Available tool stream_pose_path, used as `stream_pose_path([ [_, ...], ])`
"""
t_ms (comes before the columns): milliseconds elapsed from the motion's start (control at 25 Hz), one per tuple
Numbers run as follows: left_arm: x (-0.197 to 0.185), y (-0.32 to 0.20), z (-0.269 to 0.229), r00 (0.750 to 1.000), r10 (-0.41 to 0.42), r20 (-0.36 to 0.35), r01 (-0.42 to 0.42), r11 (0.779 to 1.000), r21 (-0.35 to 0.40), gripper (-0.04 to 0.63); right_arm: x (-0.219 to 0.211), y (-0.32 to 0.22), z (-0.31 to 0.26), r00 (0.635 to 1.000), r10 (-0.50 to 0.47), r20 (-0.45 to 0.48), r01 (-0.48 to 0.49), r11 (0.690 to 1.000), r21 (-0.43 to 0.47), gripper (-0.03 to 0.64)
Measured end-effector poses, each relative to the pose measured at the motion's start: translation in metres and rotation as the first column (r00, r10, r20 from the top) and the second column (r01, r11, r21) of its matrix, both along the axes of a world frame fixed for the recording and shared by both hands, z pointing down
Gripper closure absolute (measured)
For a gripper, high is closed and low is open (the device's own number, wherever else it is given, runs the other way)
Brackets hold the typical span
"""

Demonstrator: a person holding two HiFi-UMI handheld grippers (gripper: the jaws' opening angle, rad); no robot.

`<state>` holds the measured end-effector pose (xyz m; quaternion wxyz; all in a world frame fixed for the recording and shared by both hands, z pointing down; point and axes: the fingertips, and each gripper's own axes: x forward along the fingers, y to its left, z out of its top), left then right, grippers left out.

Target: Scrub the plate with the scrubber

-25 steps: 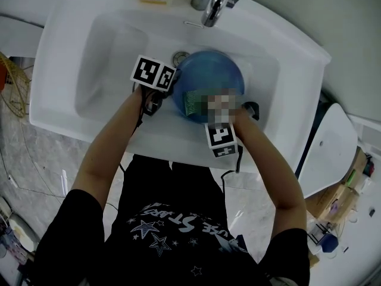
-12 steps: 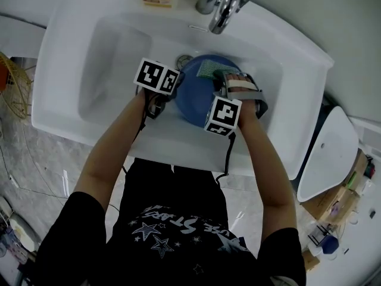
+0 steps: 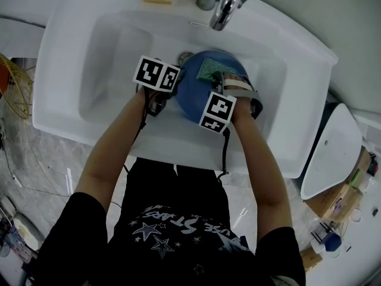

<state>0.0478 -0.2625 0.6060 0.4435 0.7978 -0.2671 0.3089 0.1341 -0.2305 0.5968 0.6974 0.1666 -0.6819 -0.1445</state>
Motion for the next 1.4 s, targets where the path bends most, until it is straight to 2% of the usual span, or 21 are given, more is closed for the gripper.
stream_pose_path([
  [240,0.000,0.000,0.000,1.000,0.001,0.012,-0.002,1.000,0.011,0.568,-0.002,0.022,-0.001,1.000,0.011,0.026,-0.009,0.997,-0.076,0.512],
  [400,0.000,0.001,0.000,1.000,-0.009,0.008,0.009,1.000,0.011,0.568,-0.009,0.050,0.001,0.998,0.022,0.065,-0.011,0.985,-0.170,0.508],
  [560,0.000,0.001,0.000,1.000,-0.005,0.012,0.005,1.000,0.015,0.568,-0.019,0.079,-0.001,0.992,0.043,0.120,-0.005,0.955,-0.298,0.502],
  [720,0.000,0.002,0.001,1.000,-0.002,0.013,0.002,1.000,0.014,0.566,-0.025,0.103,-0.004,0.988,0.038,0.146,0.029,0.905,-0.425,0.495],
  [920,0.001,0.001,0.000,1.000,0.000,0.009,0.000,1.000,0.014,0.566,-0.027,0.117,-0.011,0.985,0.039,0.169,0.051,0.866,-0.497,0.493],
  [1000,0.001,0.001,0.000,1.000,0.004,0.013,-0.004,1.000,0.017,0.566,-0.029,0.117,-0.015,0.981,0.052,0.187,0.048,0.870,-0.491,0.493],
  [1080,0.000,0.002,-0.001,1.000,0.007,0.016,-0.007,1.000,0.018,0.566,-0.030,0.111,-0.022,0.975,0.070,0.213,0.036,0.889,-0.456,0.494],
  [1240,0.000,0.003,0.000,1.000,0.012,0.013,-0.013,1.000,0.013,0.565,-0.028,0.093,-0.038,0.970,0.067,0.232,0.016,0.941,-0.339,0.503],
  [1400,0.000,0.003,0.001,1.000,0.017,0.013,-0.017,1.000,0.009,0.564,-0.023,0.059,-0.049,0.971,0.055,0.231,-0.012,0.984,-0.180,0.514],
])
